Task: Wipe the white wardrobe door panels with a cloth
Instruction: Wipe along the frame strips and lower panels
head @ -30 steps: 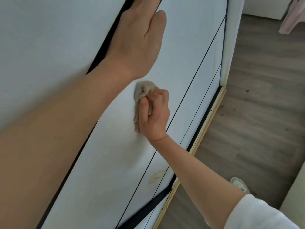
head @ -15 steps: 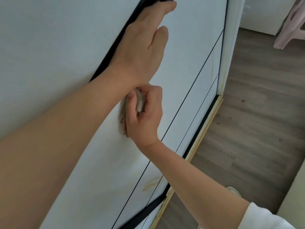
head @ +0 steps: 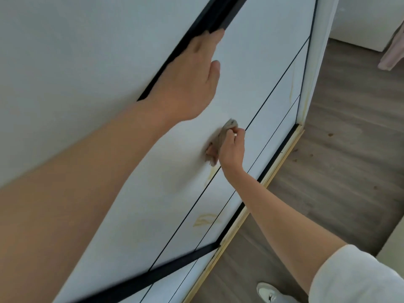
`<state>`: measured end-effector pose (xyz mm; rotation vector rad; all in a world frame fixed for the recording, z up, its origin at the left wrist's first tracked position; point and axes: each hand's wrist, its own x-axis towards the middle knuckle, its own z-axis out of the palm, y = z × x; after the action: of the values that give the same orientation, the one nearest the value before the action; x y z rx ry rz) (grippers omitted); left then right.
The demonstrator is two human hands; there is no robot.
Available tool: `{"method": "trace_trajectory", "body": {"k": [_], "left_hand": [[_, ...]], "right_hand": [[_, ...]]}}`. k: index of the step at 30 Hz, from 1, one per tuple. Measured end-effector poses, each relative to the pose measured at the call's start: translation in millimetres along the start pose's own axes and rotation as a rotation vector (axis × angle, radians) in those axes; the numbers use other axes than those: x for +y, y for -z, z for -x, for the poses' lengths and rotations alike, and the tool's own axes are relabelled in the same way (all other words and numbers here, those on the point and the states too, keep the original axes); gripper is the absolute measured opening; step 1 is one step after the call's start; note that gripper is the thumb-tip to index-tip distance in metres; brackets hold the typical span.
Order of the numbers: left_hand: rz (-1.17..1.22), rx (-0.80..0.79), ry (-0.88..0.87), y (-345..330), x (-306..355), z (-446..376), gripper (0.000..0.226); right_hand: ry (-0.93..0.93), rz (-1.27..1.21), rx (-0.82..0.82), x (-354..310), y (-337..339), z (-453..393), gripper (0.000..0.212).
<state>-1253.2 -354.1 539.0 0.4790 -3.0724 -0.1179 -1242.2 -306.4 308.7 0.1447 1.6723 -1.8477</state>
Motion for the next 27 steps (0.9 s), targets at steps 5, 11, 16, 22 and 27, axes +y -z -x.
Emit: {"method": "trace_trajectory", "body": {"k": [5, 11, 16, 22, 27], "left_hand": [[-0.107, -0.047, -0.005, 7.7, -39.6, 125.7, 0.053], [0.078, -0.012, -0.091, 3.6, -62.9, 138.2, 0.052], [0.148, 0.023, -0.103, -0.2, -63.1, 135.6, 0.052], [0.142, 0.058, -0.122, -4.4, -67.6, 136.6, 0.052], [0.147, 0.077, -0.141, -7.1, -68.6, 134.2, 0.053]], "right_hand": [[0.054, 0.151, -0.028, 28.7, 10.6, 3.1, 0.011], [0.141, -0.001, 0.042, -2.0, -29.2, 55.6, 0.011], [0.689, -0.186, -0.113, -40.8, -65.7, 128.4, 0.02], [-0.03, 0.039, 0.188, 106.7, -38.2, 41.6, 0.009], [-0.104, 0.194, 0.22, 135.6, -45.5, 48.0, 0.006]]}}
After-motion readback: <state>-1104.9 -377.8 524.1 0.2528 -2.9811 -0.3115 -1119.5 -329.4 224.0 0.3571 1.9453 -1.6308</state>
